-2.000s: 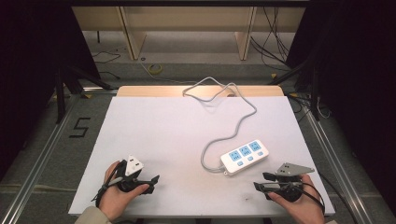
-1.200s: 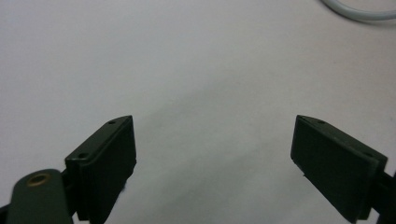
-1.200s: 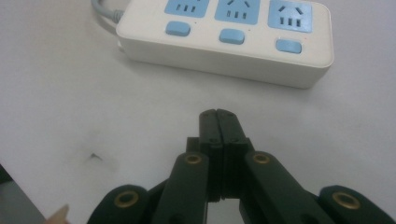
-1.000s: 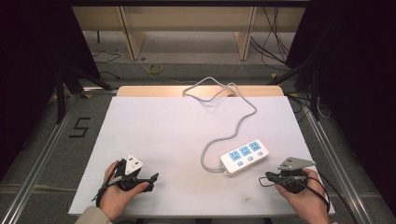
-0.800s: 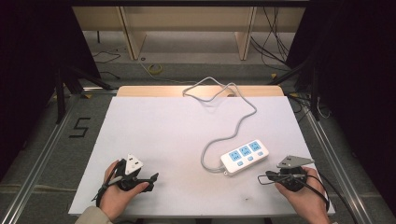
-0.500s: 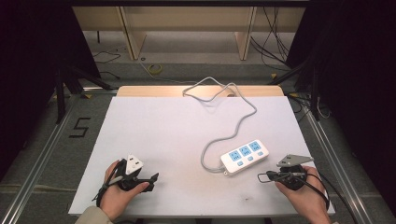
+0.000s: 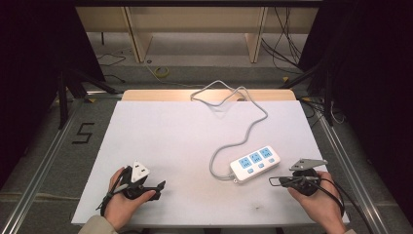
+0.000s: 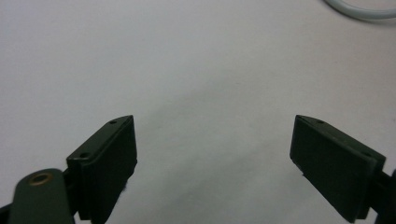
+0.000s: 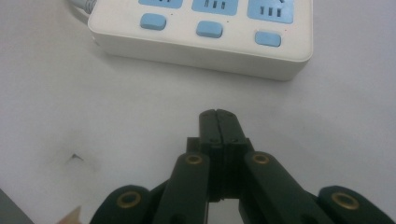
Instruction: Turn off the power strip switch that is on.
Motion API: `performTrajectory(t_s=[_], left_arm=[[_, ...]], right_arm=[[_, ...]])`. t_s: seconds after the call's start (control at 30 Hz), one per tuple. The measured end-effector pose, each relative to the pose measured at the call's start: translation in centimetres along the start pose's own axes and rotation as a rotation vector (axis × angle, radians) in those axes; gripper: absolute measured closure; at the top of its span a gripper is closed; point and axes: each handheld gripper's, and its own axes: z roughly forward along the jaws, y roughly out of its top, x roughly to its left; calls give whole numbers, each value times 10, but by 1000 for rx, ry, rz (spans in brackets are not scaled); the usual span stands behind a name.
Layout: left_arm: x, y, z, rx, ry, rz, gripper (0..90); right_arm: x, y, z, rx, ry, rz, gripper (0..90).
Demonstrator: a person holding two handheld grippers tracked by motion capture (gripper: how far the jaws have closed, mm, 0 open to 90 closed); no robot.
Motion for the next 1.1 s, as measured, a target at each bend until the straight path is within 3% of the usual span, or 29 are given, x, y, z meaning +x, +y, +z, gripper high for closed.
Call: performTrajectory(t_s=[1.1], left_arm=[[0, 0, 0, 2, 3, 6, 145]], right_arm=[[-7, 18, 2, 54, -1, 6, 900]])
